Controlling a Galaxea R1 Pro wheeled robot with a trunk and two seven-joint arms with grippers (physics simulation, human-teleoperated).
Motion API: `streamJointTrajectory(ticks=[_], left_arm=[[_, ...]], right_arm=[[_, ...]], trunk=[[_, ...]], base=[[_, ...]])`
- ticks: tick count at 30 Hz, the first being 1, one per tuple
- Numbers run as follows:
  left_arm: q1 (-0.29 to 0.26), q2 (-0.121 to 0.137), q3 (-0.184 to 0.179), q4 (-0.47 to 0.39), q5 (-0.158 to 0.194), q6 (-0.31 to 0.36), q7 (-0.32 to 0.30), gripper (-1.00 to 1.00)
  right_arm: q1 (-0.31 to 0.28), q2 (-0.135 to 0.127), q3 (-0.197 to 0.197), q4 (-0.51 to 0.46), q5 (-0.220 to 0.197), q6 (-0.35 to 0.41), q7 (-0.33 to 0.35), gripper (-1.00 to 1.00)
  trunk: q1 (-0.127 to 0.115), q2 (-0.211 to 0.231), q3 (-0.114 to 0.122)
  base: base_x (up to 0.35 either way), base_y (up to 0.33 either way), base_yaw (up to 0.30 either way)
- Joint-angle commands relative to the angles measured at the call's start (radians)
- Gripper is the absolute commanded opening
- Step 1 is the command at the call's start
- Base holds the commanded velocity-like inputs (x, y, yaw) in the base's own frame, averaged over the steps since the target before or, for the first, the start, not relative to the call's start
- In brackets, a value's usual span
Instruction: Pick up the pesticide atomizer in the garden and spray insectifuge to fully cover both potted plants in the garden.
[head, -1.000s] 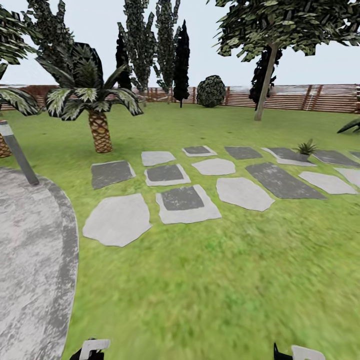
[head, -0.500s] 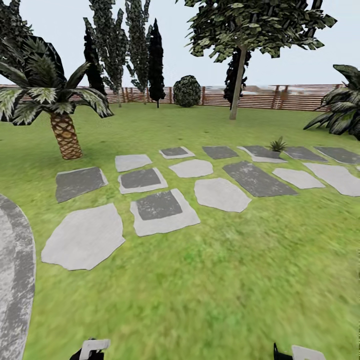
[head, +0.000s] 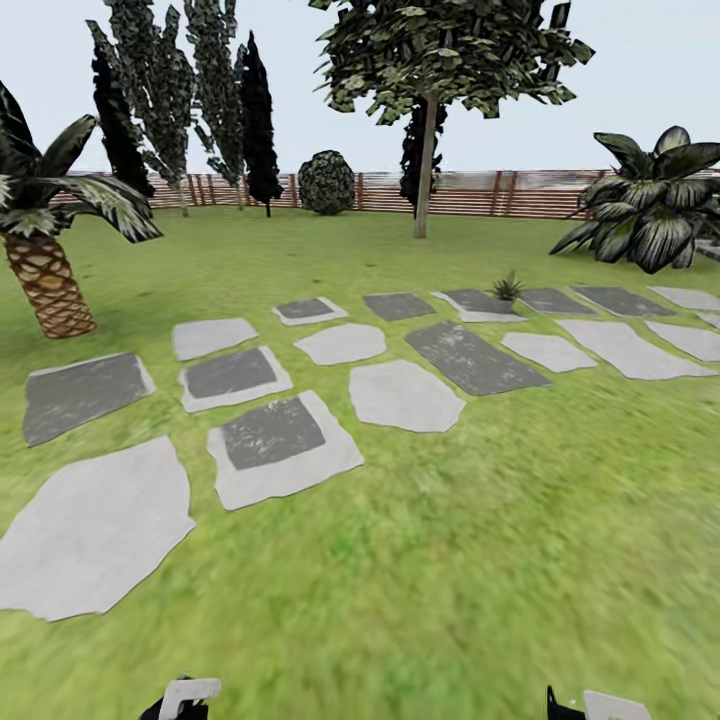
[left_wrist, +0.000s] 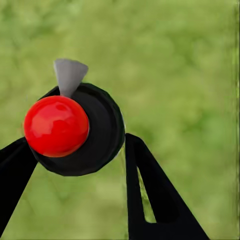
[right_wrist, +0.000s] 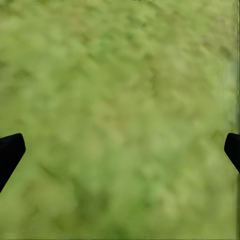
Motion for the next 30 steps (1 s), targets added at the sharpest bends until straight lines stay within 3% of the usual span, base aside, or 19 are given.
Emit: streamJointTrajectory(ticks=[1, 30], left_arm=[[0.0, 0.0, 0.007, 0.001, -0.01, -0.004, 0.001, -1.0], [-0.001, 0.0, 0.007, 0.001, -0.009, -0.004, 0.001, -1.0]], right_arm=[[-0.001, 0.0, -0.005, 0.001, 0.001, -0.004, 0.001, 1.0], [-0.001, 0.0, -0.005, 0.001, 0.002, -0.004, 0.001, 1.0]], trunk=[[0.0, 0.0, -0.001], [0.0, 0.0, -0.001]], base=[[0.336, -0.092, -0.265], [0.339, -0.011, -0.265]])
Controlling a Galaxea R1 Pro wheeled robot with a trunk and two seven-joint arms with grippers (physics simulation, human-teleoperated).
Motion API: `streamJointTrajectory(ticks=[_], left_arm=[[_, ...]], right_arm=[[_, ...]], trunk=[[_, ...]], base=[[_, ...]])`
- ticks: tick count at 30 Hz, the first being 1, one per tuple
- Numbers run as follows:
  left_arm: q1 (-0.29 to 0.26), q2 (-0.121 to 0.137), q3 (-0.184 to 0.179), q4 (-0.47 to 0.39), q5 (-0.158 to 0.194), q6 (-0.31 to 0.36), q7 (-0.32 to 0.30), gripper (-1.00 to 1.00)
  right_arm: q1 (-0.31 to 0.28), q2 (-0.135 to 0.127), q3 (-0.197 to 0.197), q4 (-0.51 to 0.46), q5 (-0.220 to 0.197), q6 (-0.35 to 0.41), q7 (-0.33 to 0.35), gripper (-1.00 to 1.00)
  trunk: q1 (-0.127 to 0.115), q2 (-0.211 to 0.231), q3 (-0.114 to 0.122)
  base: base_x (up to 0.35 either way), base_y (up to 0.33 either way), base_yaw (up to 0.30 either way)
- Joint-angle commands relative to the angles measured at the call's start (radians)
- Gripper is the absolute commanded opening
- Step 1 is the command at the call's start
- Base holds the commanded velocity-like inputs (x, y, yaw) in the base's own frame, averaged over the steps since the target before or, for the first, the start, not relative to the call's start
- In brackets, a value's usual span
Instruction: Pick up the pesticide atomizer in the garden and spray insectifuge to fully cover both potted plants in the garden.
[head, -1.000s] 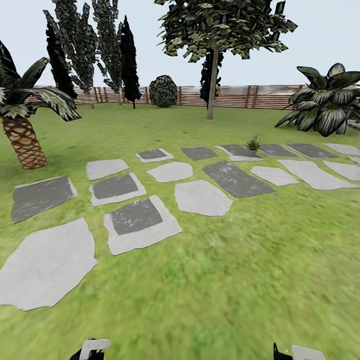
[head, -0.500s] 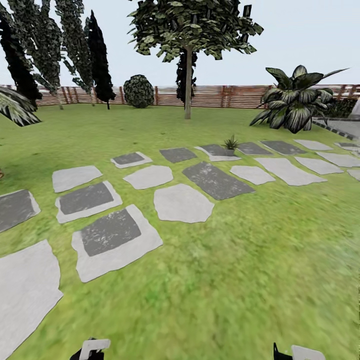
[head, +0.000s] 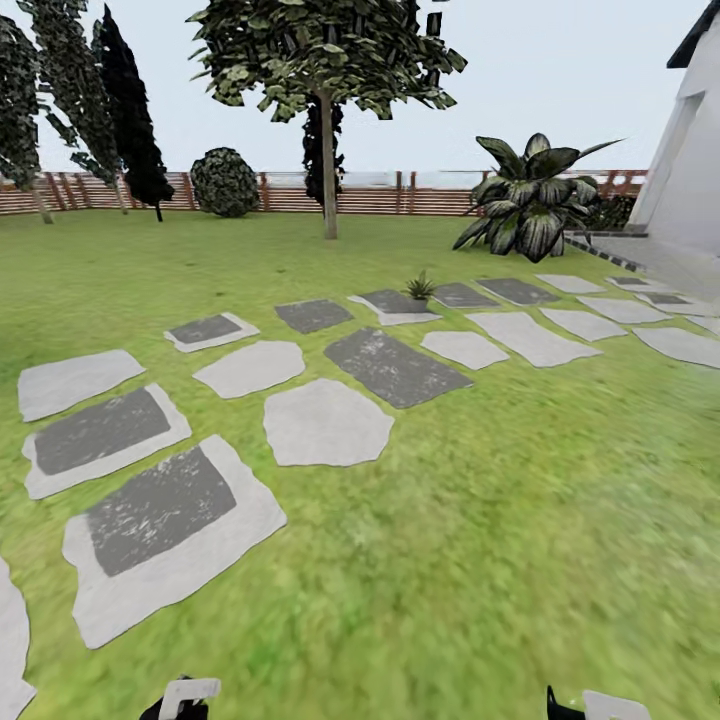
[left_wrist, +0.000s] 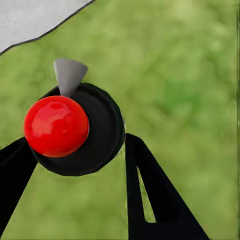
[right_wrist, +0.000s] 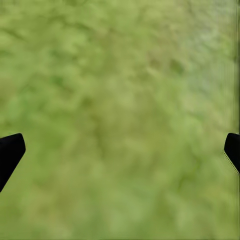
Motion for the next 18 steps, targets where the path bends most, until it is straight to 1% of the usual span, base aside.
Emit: streamJointTrajectory(ticks=[1, 16, 18], left_arm=[[-0.001, 0.0, 0.007, 0.001, -0.01, -0.004, 0.001, -1.0], [0.0, 0.0, 0.008, 0.001, -0.011, -0.004, 0.001, -1.0], [0.0, 0.0, 0.009, 0.001, -0.01, -0.004, 0.001, -1.0]], right_arm=[[-0.001, 0.0, -0.005, 0.001, 0.001, -0.004, 0.001, 1.0], [-0.001, 0.0, -0.005, 0.001, 0.0, -0.004, 0.0, 1.0], [-0.001, 0.0, -0.005, 0.001, 0.0, -0.004, -0.001, 1.0]], trunk=[[0.0, 0.0, -0.001], [0.0, 0.0, -0.001], [0.0, 0.0, -0.001]], base=[[0.34, 0.0, -0.265], [0.34, 0.0, -0.264], [0.34, 0.0, -0.124]])
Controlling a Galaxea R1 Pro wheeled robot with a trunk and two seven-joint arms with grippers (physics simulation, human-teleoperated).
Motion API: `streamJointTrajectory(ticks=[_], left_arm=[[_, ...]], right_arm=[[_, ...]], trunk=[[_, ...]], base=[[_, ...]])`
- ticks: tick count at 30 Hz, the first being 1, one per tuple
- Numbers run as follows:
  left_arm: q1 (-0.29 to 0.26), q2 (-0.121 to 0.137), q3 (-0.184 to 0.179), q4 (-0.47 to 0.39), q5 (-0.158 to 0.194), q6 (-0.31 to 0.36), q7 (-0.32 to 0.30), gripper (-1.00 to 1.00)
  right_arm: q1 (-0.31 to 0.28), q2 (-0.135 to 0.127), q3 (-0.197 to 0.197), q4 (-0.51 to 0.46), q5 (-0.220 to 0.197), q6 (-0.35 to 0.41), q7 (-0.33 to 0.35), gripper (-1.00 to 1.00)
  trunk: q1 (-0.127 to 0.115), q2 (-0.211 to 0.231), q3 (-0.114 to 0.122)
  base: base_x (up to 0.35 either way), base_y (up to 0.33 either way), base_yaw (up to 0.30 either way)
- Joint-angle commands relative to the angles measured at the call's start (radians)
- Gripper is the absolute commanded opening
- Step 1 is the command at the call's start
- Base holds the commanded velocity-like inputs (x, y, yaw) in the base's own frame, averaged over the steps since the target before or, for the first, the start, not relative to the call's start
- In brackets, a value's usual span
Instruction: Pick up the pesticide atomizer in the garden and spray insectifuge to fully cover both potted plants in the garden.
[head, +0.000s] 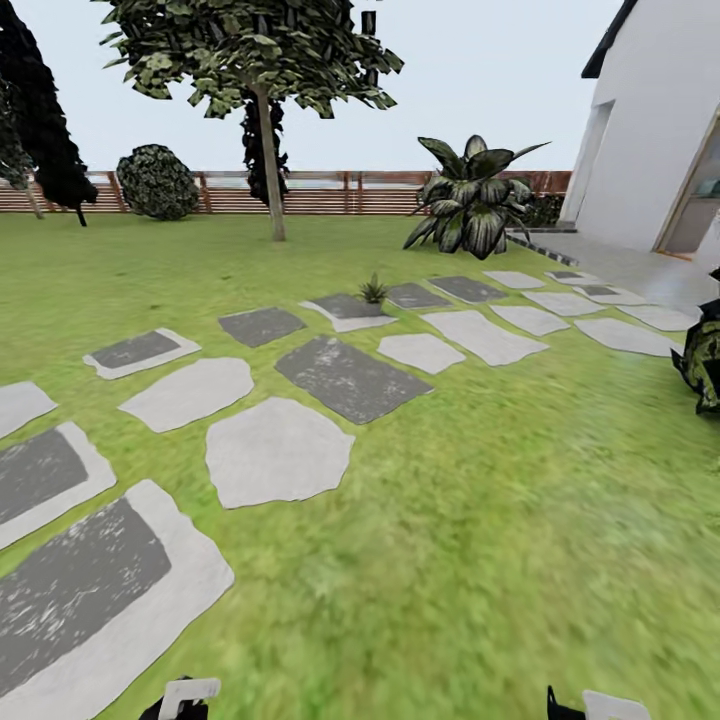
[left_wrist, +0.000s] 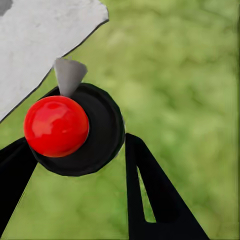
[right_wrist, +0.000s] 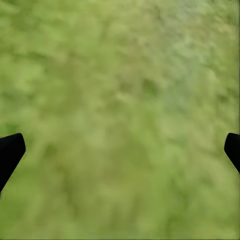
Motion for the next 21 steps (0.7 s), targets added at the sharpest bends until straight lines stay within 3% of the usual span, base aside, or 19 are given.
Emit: streamJointTrajectory(ticks=[1, 21], left_arm=[[-0.001, 0.0, 0.007, 0.001, -0.011, -0.004, 0.001, -1.0], [-0.001, 0.0, 0.007, 0.002, -0.011, -0.004, 0.001, -1.0]], right_arm=[[-0.001, 0.0, -0.005, 0.001, 0.001, -0.004, 0.001, 1.0], [-0.001, -0.001, -0.003, 0.001, 0.006, -0.004, 0.007, 1.0]], trunk=[[0.0, 0.0, -0.001], [0.0, 0.0, -0.001]], base=[[0.34, 0.0, -0.054], [0.34, 0.0, -0.003]])
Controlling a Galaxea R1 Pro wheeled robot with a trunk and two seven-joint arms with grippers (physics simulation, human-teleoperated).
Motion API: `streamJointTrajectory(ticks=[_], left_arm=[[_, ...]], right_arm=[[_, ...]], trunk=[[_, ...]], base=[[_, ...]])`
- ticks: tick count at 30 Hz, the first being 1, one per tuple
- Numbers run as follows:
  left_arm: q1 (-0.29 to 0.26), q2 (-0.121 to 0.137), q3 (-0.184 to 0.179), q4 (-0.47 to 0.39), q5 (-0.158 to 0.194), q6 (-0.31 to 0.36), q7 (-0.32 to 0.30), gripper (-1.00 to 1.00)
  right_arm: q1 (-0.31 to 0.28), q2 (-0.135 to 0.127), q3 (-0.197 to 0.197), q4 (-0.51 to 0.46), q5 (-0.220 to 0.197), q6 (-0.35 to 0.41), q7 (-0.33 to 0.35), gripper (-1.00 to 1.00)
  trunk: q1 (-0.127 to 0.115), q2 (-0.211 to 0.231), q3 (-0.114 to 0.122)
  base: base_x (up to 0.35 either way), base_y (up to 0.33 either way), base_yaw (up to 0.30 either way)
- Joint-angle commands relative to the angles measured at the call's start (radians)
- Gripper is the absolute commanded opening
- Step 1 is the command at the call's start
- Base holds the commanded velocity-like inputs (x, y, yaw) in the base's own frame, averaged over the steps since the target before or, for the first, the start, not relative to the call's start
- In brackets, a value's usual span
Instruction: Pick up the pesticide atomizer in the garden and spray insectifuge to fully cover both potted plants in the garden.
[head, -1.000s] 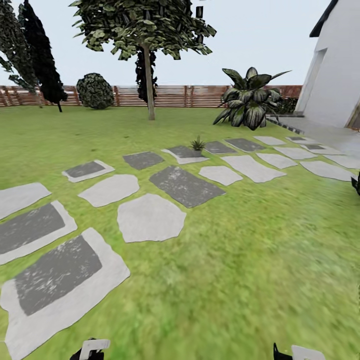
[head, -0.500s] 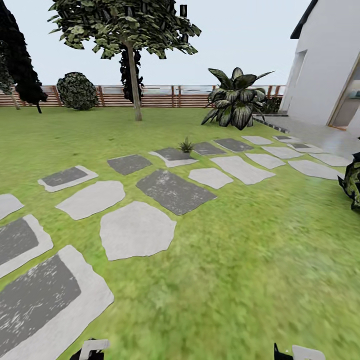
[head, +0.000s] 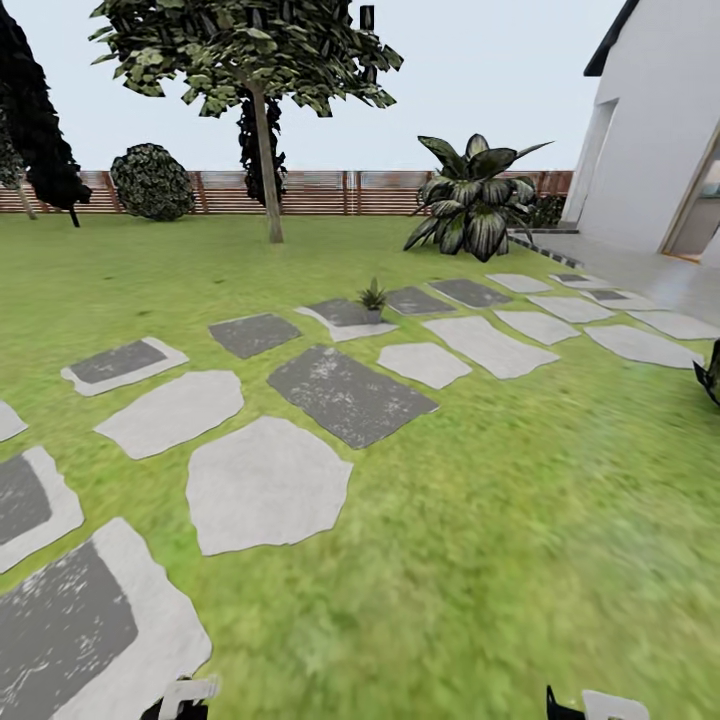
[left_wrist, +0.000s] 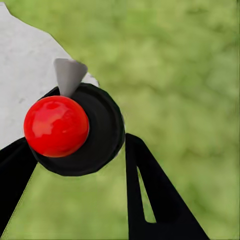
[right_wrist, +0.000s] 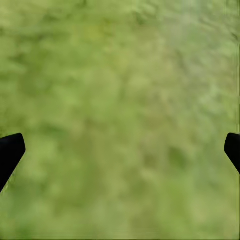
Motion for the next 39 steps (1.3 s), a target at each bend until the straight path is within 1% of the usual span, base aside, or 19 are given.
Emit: streamJointTrajectory(ticks=[1, 39], left_arm=[[-0.001, 0.0, 0.007, 0.001, -0.01, -0.004, 0.001, -1.0], [-0.001, 0.0, 0.007, 0.0, -0.01, -0.004, 0.001, -1.0]], right_arm=[[-0.001, 0.001, -0.005, 0.001, 0.002, -0.004, 0.0, 1.0], [-0.001, 0.004, -0.005, 0.001, 0.0, -0.004, -0.004, 1.0]], trunk=[[0.0, 0.0, -0.001], [0.0, 0.0, -0.001]], base=[[0.34, 0.0, 0.0], [0.34, 0.0, 0.0]])
